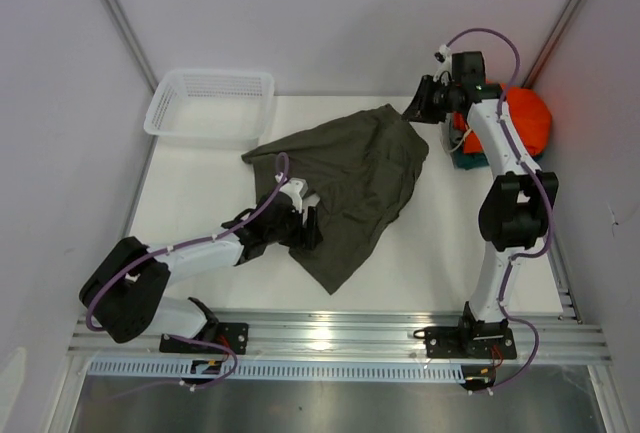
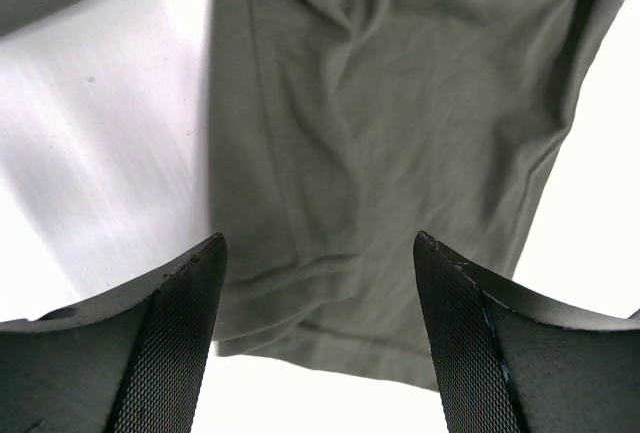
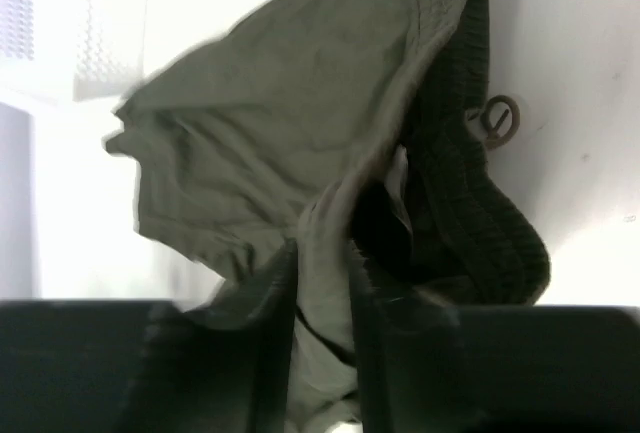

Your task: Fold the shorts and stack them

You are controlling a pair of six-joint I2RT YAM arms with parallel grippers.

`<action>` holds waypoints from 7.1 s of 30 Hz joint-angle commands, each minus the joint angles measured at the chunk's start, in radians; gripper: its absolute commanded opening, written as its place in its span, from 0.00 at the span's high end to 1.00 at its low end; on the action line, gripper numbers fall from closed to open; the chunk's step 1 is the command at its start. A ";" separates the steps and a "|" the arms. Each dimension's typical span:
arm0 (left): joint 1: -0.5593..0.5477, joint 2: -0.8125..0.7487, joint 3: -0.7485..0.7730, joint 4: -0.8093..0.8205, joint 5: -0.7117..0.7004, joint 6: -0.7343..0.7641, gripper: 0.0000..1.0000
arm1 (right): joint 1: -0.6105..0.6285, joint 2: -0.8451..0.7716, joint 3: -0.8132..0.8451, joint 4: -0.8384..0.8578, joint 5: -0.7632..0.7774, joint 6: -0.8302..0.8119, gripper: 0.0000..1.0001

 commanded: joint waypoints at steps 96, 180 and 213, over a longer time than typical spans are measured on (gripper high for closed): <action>-0.025 1.011 1.276 -0.150 0.576 -0.019 0.21 | 0.530 -0.948 -1.513 0.437 0.416 0.425 0.99; -0.020 1.131 1.301 -0.232 0.338 -0.097 0.21 | 0.994 -0.839 -1.278 0.053 0.839 0.505 1.00; -0.004 1.042 1.372 -0.238 0.424 -0.120 0.11 | 0.984 -0.888 -1.061 -0.225 0.896 0.551 0.40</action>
